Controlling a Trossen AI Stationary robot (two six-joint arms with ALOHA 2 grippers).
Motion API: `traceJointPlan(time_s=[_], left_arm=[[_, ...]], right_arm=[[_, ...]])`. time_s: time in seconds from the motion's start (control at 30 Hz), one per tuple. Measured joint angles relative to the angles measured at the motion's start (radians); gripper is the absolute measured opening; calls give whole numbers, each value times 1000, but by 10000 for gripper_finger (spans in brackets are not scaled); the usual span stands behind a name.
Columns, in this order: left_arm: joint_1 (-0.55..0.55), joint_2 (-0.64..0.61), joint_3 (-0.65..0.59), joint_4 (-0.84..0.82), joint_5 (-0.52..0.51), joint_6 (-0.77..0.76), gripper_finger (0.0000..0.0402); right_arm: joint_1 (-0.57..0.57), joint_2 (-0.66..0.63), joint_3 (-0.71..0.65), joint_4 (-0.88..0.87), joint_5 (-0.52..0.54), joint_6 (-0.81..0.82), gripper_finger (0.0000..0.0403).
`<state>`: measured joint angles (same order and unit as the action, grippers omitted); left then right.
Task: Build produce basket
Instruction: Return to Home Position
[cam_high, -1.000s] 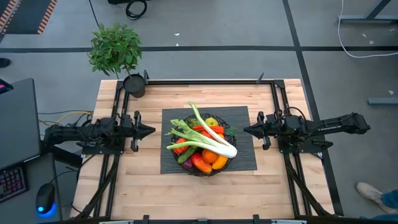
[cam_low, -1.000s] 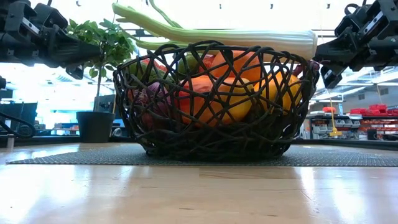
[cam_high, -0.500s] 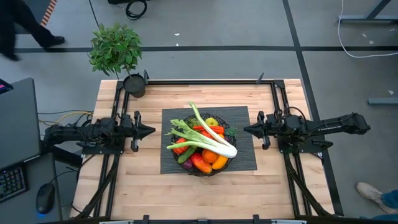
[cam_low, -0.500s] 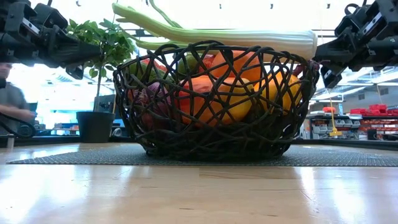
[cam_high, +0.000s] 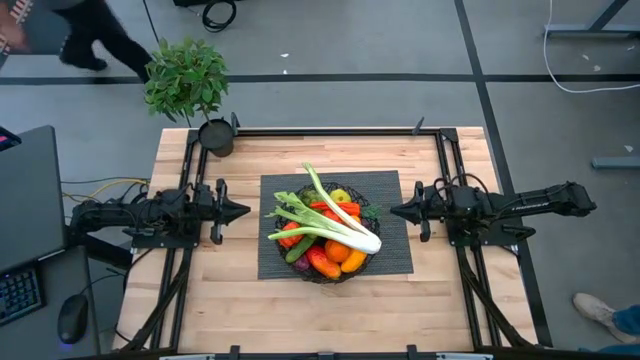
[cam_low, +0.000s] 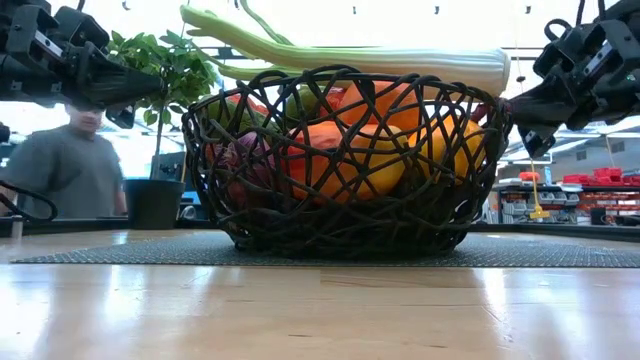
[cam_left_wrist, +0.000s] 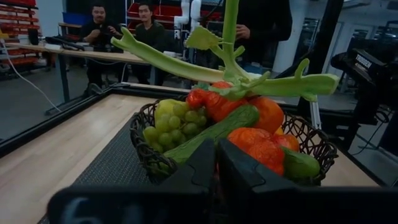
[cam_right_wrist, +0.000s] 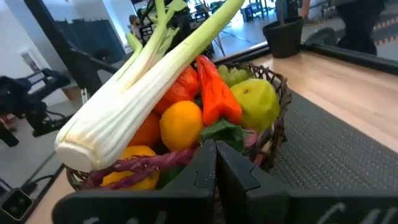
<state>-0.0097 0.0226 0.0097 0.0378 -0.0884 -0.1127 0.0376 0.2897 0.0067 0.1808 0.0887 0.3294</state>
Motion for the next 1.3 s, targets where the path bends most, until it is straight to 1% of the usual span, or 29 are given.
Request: traceJointPlan(time_s=[0.17, 0.43, 0.67, 0.83, 1.0, 1.3], left_arm=[[0, 4, 0, -4, 0, 5, 26], [0, 4, 0, -3, -1, 5, 35], [0, 4, 0, -2, -3, 130, 24], [0, 4, 0, 5, -5, 95, 29], [0, 4, -1, 7, -5, 98, 36], [0, 4, -1, 8, -5, 98, 24]], right_arm=[[0, 0, 0, 2, 44, 17, 16], [0, 0, 0, -2, 76, 19, 16], [0, 0, 0, -1, 76, 19, 16], [0, 0, 0, 11, 76, 17, 16], [0, 0, 0, 12, 75, 17, 16], [0, 0, 0, 12, 75, 16, 16]])
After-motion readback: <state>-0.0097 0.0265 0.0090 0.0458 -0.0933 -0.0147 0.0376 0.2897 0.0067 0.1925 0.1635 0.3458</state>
